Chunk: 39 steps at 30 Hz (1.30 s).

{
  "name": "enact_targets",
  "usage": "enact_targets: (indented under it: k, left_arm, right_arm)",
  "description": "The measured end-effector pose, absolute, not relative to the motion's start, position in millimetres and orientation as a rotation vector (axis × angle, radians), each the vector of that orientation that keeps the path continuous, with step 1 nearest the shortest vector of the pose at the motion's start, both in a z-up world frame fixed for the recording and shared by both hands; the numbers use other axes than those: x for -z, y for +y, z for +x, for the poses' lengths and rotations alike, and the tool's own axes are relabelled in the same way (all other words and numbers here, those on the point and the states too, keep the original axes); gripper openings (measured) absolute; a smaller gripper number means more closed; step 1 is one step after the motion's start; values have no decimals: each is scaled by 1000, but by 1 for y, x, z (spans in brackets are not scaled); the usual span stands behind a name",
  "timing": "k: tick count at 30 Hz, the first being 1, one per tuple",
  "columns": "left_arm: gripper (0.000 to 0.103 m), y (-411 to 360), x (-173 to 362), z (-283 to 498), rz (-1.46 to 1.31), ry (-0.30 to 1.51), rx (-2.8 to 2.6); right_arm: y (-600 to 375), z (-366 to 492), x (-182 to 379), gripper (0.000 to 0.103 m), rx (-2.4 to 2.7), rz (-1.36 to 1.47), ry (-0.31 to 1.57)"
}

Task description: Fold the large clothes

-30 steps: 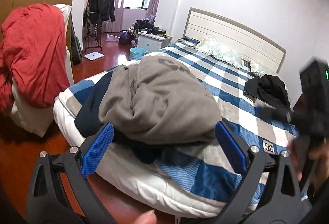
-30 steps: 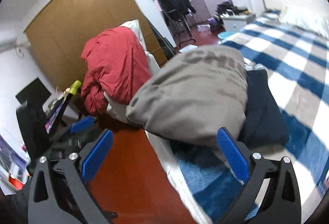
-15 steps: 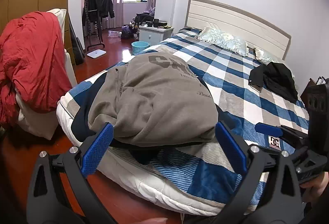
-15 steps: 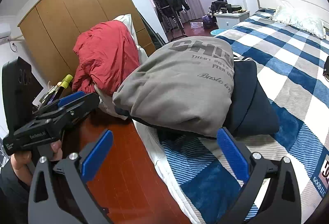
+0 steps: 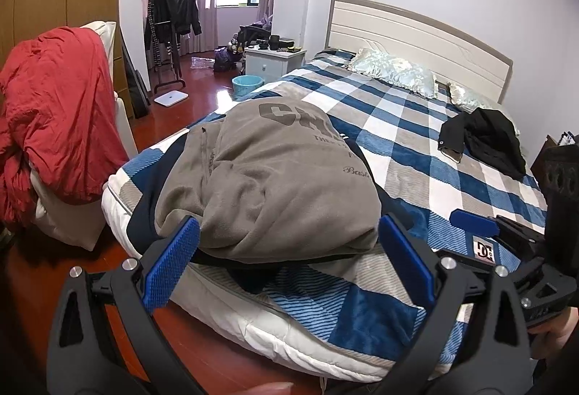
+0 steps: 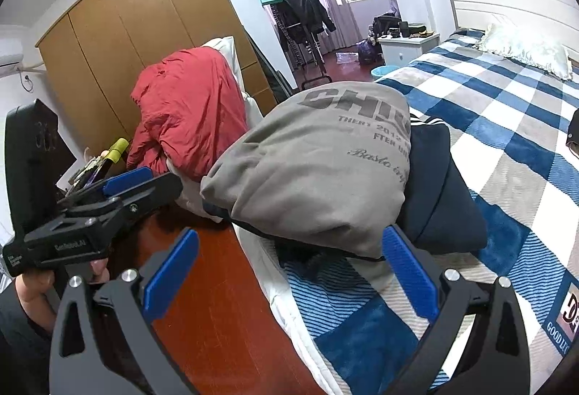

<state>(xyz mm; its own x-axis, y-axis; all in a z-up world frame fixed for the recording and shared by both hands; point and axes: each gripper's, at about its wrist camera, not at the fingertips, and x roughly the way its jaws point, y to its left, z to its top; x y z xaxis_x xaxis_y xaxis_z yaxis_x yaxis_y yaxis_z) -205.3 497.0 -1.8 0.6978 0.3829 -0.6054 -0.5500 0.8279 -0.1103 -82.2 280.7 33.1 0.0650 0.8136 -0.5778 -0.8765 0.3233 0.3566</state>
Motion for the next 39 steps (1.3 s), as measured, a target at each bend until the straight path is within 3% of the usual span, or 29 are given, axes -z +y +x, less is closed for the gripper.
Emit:
enact_targets:
  k: [39]
  left_arm:
    - [96, 500, -2, -202, -286, 598, -524]
  right_arm:
    - [284, -91, -42, 99, -1277, -65, 719]
